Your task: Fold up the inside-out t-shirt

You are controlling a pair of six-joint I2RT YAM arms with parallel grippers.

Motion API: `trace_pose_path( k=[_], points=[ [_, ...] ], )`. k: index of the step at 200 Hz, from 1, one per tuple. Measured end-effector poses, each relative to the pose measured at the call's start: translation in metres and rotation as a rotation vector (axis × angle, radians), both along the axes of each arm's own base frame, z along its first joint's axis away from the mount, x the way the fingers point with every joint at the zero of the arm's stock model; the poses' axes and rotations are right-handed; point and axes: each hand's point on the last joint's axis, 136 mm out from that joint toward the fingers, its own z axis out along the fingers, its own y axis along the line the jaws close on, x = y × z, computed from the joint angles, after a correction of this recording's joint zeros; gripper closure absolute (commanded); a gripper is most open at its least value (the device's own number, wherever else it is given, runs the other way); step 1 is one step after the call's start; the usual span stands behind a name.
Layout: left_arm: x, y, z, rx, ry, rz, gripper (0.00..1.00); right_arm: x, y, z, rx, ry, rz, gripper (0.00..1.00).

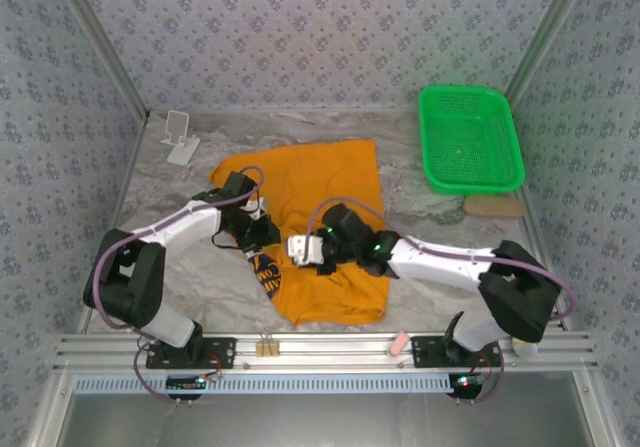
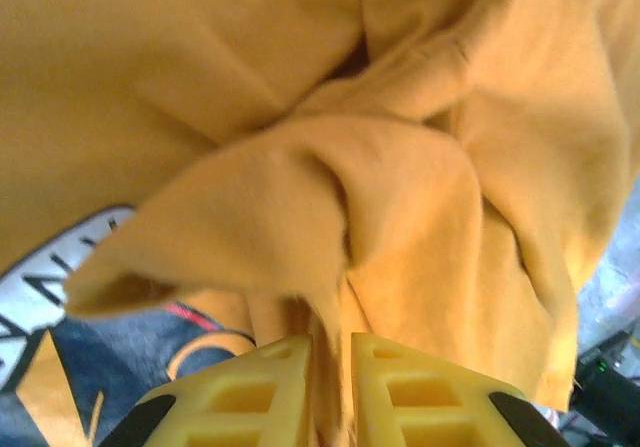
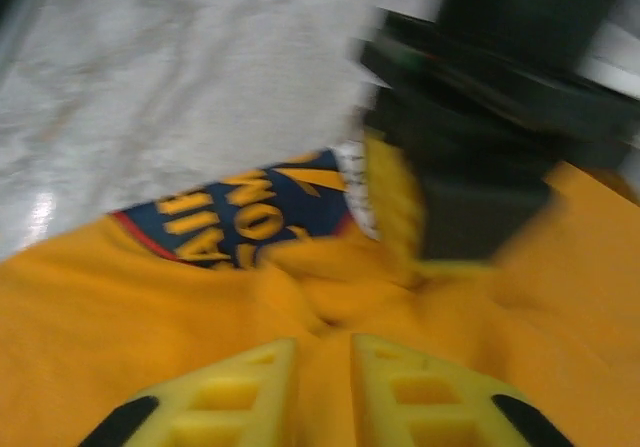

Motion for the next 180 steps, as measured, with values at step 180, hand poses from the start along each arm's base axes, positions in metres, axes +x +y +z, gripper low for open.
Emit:
trace_pose_path(
  k=[180],
  points=[
    [-0.061, -0.004, -0.026, 0.097, 0.120, -0.055, 1.00, 0.065, -0.040, -0.065, -0.137, 0.126, -0.358, 1.00]
  ],
)
